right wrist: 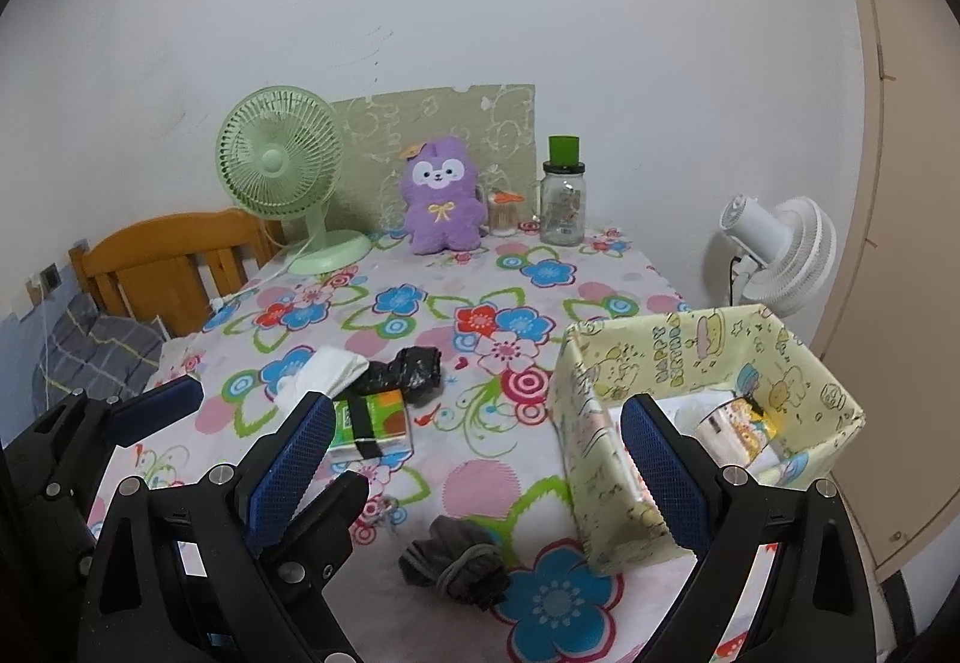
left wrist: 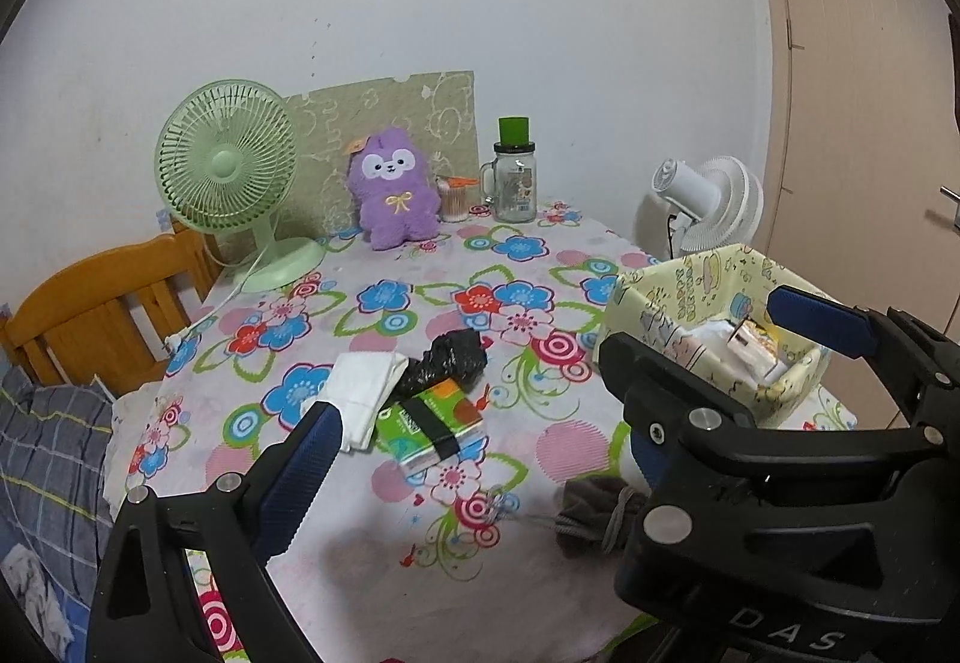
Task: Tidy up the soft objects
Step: 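Withdraw both grippers from the box back over the table, then grasp the grey knit glove bundle with the right gripper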
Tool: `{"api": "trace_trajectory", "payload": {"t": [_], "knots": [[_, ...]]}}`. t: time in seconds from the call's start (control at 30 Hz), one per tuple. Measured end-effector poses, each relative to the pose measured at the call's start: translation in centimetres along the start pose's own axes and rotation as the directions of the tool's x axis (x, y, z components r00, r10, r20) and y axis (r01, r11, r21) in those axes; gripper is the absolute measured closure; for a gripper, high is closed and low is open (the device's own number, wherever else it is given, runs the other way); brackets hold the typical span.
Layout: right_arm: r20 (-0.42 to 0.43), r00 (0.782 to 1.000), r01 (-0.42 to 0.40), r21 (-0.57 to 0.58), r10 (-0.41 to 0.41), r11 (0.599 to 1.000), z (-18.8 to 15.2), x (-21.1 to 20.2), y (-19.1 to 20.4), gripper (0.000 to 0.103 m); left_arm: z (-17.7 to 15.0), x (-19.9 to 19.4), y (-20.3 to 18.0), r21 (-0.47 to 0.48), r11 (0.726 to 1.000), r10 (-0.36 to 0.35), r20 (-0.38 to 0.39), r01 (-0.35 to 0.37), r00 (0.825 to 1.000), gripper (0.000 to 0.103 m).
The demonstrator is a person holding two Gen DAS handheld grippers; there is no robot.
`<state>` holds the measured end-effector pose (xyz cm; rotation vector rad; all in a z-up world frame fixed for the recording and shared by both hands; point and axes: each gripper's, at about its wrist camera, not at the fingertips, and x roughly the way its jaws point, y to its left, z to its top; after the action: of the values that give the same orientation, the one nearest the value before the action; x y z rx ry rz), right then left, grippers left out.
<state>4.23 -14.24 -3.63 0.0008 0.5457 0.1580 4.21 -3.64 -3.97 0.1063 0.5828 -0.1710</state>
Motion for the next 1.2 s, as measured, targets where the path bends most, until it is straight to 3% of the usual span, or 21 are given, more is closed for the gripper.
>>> {"api": "trace_trajectory", "payload": {"t": [0.4, 0.87, 1.2], "knots": [[-0.042, 0.999, -0.002, -0.021, 0.001, 1.000, -2.3, 1.6, 1.6, 0.005, -2.5, 0.7, 1.5, 0.003, 1.000, 0.002, -0.025, -0.002, 1.000, 0.005], [-0.118, 0.993, 0.018, -0.008, -0.019, 1.000, -5.4, 5.3, 2.1, 0.006, -5.6, 3.8, 3.2, 0.000, 1.000, 0.012, -0.106, -0.012, 0.994, 0.005], [-0.199, 0.979, 0.044, 0.037, -0.035, 0.998, -7.4, 8.1, 1.1, 0.016, -7.1, 6.1, 3.3, 0.009, 1.000, 0.013, -0.176, -0.012, 0.984, 0.005]]}}
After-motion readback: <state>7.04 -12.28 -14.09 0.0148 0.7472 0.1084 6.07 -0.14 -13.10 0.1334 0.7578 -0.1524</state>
